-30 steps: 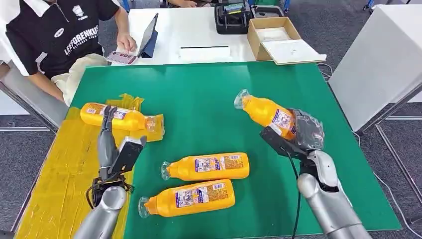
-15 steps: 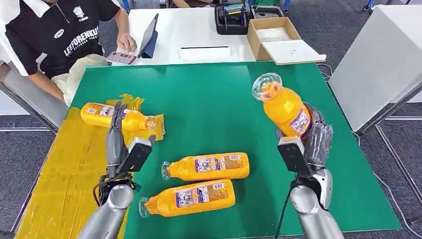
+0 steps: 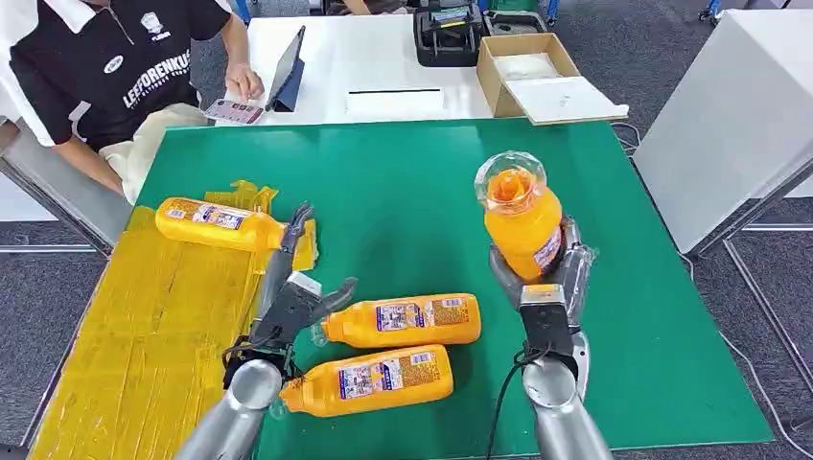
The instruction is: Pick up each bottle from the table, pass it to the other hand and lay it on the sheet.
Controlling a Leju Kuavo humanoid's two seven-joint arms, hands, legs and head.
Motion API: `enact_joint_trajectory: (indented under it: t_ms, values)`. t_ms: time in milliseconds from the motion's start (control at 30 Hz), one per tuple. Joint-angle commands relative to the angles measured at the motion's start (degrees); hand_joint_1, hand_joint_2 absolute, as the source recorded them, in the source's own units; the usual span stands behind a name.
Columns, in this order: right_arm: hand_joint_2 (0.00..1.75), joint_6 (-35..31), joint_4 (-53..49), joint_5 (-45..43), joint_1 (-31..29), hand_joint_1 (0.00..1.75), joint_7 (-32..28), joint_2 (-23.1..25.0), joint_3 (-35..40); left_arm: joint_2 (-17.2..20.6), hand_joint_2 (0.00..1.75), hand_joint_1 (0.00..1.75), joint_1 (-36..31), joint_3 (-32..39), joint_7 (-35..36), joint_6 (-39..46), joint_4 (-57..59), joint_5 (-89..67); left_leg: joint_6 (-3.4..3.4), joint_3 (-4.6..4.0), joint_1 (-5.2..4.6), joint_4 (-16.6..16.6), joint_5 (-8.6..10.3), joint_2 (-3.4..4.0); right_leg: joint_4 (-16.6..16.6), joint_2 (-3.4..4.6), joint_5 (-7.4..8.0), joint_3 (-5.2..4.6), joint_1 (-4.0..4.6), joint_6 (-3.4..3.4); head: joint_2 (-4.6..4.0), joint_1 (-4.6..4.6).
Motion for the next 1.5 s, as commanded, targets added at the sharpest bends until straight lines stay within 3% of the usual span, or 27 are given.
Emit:
enact_joint_trajectory:
  t_ms: [33,533,1100,1500]
  values:
    - [1.75,-0.97,7.05,-0.39,-0.46,1.75,-1.29,3.12,4.62,0.28,1.75,0.00,0.73,-7.95,1.84,0.37,-5.98,-1.88,-0.11,0.13,0.03,-0.01,-0.05,0.01,-0.03,-0.08,-0.04,0.14,0.03,-0.03,0.00,0.00]
    - [1.75,0.79,8.57,-0.46,-1.59,1.75,0.17,3.34,7.17,2.18,1.75,0.00,1.81,-9.97,2.22,1.54,-8.31,0.23,-0.16,0.25,-0.02,-0.03,-0.09,0.06,-0.03,-0.09,-0.09,0.24,-0.01,-0.02,0.00,0.00]
    - [1.75,-6.50,12.52,1.40,-4.16,1.75,-0.92,3.96,9.20,2.49,1.75,0.00,0.99,-13.25,2.19,-1.08,-9.21,4.63,-0.11,0.10,-0.01,-0.03,-0.03,0.05,-0.02,-0.03,-0.02,0.10,0.00,-0.02,0.00,0.00]
    - [1.75,-6.34,18.12,3.70,-8.05,1.75,-0.38,6.33,14.22,2.38,1.75,0.00,-0.07,-15.09,2.32,-1.35,-8.95,6.64,-0.14,0.17,-0.01,-0.02,-0.05,0.08,0.00,-0.04,-0.05,0.14,-0.01,-0.01,0.00,0.00]
